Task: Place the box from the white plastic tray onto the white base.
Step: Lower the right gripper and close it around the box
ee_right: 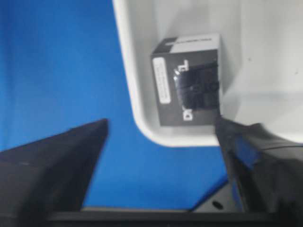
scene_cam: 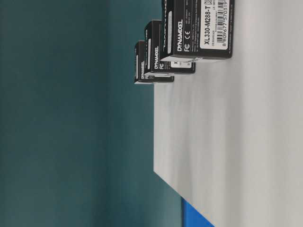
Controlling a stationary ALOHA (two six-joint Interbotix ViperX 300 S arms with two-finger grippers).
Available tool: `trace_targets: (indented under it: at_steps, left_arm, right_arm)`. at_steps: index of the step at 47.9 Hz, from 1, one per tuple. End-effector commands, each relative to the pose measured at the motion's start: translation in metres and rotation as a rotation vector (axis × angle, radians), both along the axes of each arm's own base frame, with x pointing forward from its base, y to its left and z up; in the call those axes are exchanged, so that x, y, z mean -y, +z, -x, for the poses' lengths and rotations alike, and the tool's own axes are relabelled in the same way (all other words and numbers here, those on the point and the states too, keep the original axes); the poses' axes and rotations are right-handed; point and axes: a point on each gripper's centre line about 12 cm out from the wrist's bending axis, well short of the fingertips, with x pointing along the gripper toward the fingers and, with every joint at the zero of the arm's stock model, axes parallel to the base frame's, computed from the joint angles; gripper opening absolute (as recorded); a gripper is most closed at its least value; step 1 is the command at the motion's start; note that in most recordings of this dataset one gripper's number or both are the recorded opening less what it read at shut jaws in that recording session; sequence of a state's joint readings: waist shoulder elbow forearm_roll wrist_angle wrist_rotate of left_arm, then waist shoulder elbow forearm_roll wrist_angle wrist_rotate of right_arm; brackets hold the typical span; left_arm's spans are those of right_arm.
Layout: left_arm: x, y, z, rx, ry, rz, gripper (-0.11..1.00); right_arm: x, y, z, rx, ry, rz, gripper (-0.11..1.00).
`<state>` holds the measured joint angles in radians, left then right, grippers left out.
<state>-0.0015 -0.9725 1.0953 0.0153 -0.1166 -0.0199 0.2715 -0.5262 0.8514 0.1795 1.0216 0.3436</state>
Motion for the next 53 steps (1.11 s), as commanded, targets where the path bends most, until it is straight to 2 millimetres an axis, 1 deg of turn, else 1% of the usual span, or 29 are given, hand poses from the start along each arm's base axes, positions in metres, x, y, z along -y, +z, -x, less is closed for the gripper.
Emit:
trace_targets:
  at_steps: [1, 10, 17, 26, 36, 48, 53]
  left_arm:
    - [0.000, 0.010, -0.002, 0.025, 0.001, 0.000, -0.07]
    - [-0.001, 0.010, -0.002, 0.023, 0.003, 0.000, -0.07]
    - [0.000, 0.008, -0.003, 0.017, 0.001, 0.000, -0.07]
    - [-0.001, 0.009, -0.003, 0.018, 0.003, 0.002, -0.07]
    - [-0.001, 0.010, -0.002, 0.023, 0.003, 0.002, -0.07]
    - [-0.001, 0.008, -0.002, 0.018, 0.003, 0.003, -0.07]
    - [-0.001, 0.008, -0.003, 0.017, 0.003, 0.002, -0.07]
  right_arm:
    - [0.000, -0.008, 0.000, 0.006, -0.008, 0.000, 0.99]
    - [0.004, -0.026, 0.007, -0.029, -0.008, 0.027, 1.00]
    - [0.010, -0.036, 0.008, -0.045, 0.019, 0.089, 1.00]
    - [0.014, -0.044, 0.006, -0.047, 0.039, 0.131, 1.00]
    - [0.008, -0.043, 0.004, -0.026, 0.044, 0.107, 1.00]
    - [0.006, -0.050, 0.003, -0.032, 0.045, 0.107, 1.00]
    - [0.005, -0.056, 0.001, -0.035, 0.050, 0.109, 1.00]
